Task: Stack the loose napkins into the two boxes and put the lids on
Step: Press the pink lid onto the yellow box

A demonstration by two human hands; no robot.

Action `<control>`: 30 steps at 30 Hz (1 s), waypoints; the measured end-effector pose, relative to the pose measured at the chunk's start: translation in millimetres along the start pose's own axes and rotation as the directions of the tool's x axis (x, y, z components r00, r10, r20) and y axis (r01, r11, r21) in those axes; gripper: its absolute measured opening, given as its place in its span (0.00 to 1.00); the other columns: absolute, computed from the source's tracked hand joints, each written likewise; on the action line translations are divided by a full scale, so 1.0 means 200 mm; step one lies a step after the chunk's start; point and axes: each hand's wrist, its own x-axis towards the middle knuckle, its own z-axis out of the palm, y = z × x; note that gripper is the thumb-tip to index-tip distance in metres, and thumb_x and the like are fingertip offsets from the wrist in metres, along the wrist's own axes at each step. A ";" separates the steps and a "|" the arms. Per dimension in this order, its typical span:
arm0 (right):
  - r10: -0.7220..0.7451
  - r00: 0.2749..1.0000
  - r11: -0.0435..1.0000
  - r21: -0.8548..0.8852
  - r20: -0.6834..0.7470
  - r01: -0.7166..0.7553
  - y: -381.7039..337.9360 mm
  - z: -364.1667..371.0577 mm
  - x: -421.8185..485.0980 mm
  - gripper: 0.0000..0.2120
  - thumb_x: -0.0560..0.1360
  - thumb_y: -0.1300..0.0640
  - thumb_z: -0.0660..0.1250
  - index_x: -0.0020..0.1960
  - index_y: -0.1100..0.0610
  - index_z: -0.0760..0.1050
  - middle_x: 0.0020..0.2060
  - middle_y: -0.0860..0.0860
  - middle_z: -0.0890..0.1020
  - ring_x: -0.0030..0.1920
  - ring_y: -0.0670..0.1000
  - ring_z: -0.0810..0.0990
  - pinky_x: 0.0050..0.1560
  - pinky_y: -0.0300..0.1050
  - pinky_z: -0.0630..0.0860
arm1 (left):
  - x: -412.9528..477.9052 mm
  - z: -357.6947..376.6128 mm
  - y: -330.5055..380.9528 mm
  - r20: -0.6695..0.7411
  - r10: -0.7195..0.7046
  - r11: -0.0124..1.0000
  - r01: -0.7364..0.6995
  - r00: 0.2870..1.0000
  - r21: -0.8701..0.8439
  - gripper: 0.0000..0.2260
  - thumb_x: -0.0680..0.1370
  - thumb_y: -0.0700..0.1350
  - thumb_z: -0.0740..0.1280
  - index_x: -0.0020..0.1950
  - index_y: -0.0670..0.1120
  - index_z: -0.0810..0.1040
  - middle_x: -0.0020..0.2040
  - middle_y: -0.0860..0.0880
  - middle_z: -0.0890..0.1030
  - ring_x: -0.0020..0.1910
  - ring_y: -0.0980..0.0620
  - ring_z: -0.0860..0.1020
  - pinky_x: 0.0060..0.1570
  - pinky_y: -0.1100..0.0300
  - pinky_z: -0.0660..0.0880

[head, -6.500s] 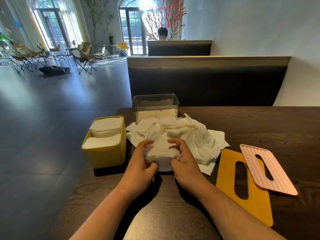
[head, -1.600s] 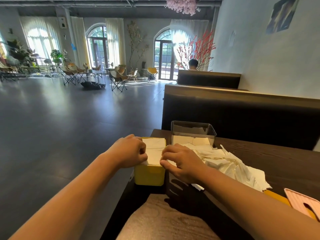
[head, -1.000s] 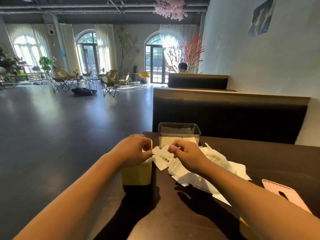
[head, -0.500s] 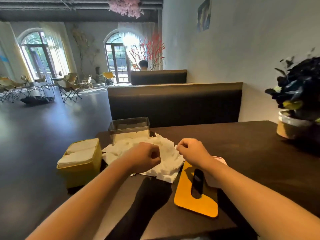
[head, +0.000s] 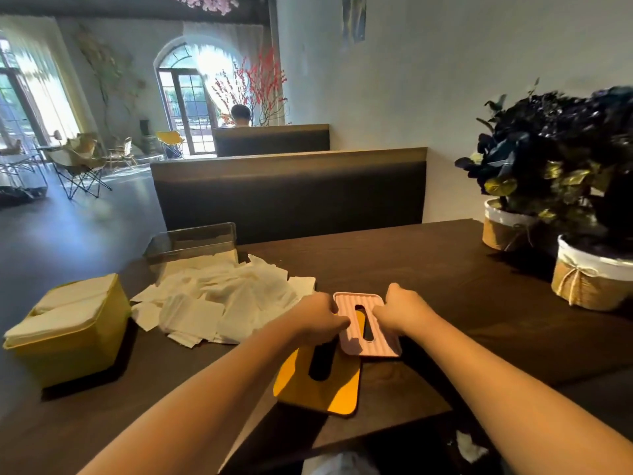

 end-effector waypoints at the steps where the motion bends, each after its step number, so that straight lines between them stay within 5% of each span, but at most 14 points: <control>1: -0.005 1.000 1.000 0.012 -0.005 0.005 0.01 0.00 0.01 0.26 0.81 0.49 0.66 0.75 0.57 0.66 0.66 0.58 0.78 0.59 0.58 0.81 0.48 0.49 0.81 | 0.02 0.03 0.02 0.011 -0.026 0.999 0.027 1.000 -0.025 0.16 0.82 0.52 0.69 0.66 0.44 0.79 0.57 0.46 0.83 0.54 0.48 0.84 0.56 0.53 0.84; 5: 0.027 0.999 0.992 0.126 0.034 -0.031 -0.02 0.02 0.02 0.26 0.80 0.56 0.69 0.75 0.56 0.66 0.66 0.57 0.78 0.60 0.57 0.81 0.46 0.47 0.82 | 0.05 0.06 0.02 0.033 -0.076 0.987 0.080 0.997 -0.138 0.14 0.76 0.44 0.74 0.61 0.48 0.78 0.55 0.49 0.81 0.55 0.49 0.82 0.55 0.55 0.84; 9: 0.010 1.000 0.983 0.181 0.007 -0.011 -0.08 0.00 0.02 0.23 0.79 0.63 0.69 0.73 0.56 0.67 0.64 0.57 0.78 0.60 0.59 0.80 0.51 0.52 0.83 | 0.07 0.02 -0.03 -0.112 -0.049 0.975 0.023 0.992 -0.220 0.13 0.81 0.42 0.69 0.65 0.49 0.79 0.60 0.50 0.83 0.56 0.51 0.84 0.48 0.60 0.84; 18: -0.113 0.988 0.915 0.376 -0.106 0.145 -0.46 -0.01 -0.04 0.12 0.83 0.61 0.65 0.65 0.54 0.69 0.52 0.53 0.79 0.48 0.52 0.83 0.33 0.43 0.79 | -0.03 -0.30 -0.26 -0.349 -0.097 0.970 0.010 0.932 -0.243 0.09 0.84 0.42 0.67 0.64 0.50 0.79 0.59 0.51 0.80 0.47 0.53 0.82 0.37 0.64 0.82; 26: -0.288 0.954 0.851 0.434 -0.086 0.296 -0.95 0.04 -0.16 0.16 0.82 0.61 0.65 0.68 0.55 0.68 0.53 0.53 0.79 0.50 0.51 0.82 0.36 0.42 0.80 | -0.27 -0.69 -0.62 -0.441 -0.175 0.966 0.066 0.880 -0.252 0.10 0.80 0.40 0.72 0.60 0.50 0.80 0.52 0.50 0.82 0.47 0.49 0.84 0.44 0.56 0.86; 30: -0.356 0.931 0.851 0.381 -0.086 0.361 -1.30 0.11 -0.26 0.07 0.82 0.59 0.65 0.60 0.57 0.75 0.48 0.53 0.82 0.45 0.51 0.84 0.36 0.45 0.82 | -0.43 -0.89 -0.86 -0.532 -0.222 0.966 0.111 0.817 -0.233 0.10 0.80 0.41 0.71 0.61 0.50 0.79 0.50 0.51 0.82 0.41 0.52 0.83 0.33 0.64 0.81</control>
